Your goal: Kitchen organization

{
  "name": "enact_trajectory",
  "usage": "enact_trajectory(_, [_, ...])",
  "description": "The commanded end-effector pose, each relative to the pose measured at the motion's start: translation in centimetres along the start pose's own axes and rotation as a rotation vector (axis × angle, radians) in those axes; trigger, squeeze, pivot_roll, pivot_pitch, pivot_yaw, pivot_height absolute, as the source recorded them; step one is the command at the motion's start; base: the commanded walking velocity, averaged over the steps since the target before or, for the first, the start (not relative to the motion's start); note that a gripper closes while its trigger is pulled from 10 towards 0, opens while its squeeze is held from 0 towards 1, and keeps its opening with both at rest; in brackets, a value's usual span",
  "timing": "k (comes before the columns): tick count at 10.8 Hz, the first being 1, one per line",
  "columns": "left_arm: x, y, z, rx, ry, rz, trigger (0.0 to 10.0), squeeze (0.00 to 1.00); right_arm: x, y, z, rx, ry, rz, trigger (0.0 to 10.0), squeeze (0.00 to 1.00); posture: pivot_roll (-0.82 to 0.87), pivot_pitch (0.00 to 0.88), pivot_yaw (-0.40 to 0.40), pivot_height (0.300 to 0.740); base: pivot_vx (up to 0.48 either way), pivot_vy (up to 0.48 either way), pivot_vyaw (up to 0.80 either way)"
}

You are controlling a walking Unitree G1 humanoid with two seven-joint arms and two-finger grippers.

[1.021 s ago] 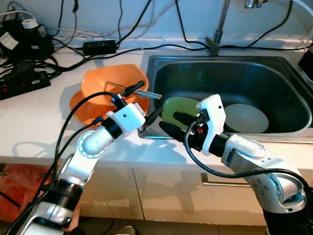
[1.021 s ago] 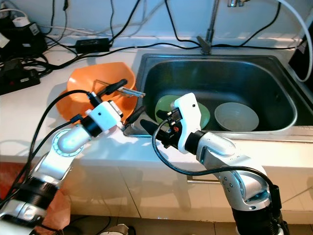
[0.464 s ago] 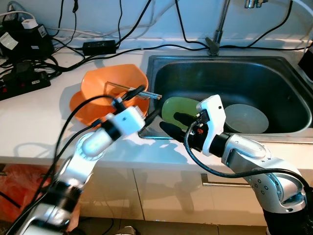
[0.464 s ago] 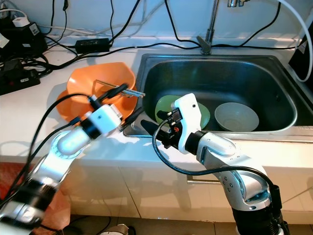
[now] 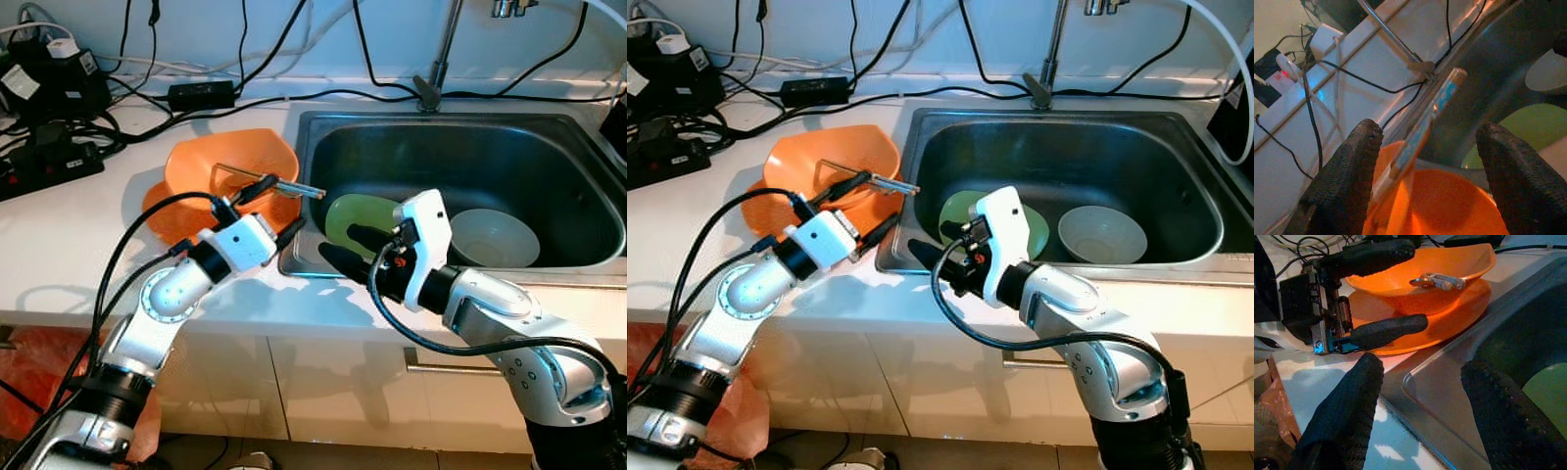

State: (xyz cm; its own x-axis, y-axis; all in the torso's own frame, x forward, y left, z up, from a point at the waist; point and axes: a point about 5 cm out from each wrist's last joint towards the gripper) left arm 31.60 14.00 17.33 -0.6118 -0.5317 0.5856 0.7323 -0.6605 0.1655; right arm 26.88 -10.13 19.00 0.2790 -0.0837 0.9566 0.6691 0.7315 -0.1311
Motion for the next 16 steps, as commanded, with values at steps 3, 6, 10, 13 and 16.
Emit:
enact_trajectory(3, [0.05, 0.45, 0.23, 0.002, 0.007, -0.01, 4.0, 0.0, 0.19, -0.17, -0.11, -0.015, -0.001, -0.017, 10.0, 0.0, 0.08, 0.053, 0.067, 0.74, 0.0, 0.0, 0.0])
enact_trajectory(6, [0.04, 0.44, 0.21, -0.004, -0.002, -0.016, 0.0, 0.0, 0.18, -0.22, -0.08, -0.017, 0.001, -0.017, 10.0, 0.0, 0.08, 0.054, 0.067, 0.74, 0.0, 0.0, 0.0])
enact_trajectory(10, [-0.07, 0.37, 0.14, -0.019, -0.008, -0.018, 0.0, 0.0, 0.03, -0.2, -0.08, -0.018, 0.007, -0.014, 10.0, 0.0, 0.08, 0.059, 0.071, 0.74, 0.0, 0.0, 0.0])
enact_trajectory(13, [-0.1, 0.5, 0.1, -0.023, -0.01, -0.02, 0.0, 0.0, -0.02, -0.18, -0.04, -0.02, 0.009, -0.015, 10.0, 0.0, 0.08, 0.058, 0.073, 0.74, 0.0, 0.0, 0.0])
enact_trajectory(16, [-0.13, 0.85, -0.02, -0.024, -0.012, -0.019, 0.0, 0.0, -0.03, -0.17, -0.07, -0.023, 0.011, -0.018, 10.0, 0.0, 0.07, 0.059, 0.074, 0.74, 0.0, 0.0, 0.0])
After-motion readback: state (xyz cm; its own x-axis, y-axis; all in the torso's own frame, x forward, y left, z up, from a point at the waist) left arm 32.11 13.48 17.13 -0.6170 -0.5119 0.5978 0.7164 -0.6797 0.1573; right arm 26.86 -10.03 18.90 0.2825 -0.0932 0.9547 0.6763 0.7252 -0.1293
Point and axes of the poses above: a point about 5 cm out from each wrist's last joint towards the gripper, its own y axis pointing out of the wrist towards the gripper, its own x axis along the axis of the wrist's last joint, z = x × y, and after that the axes turned 7 degrees about y, right-handed
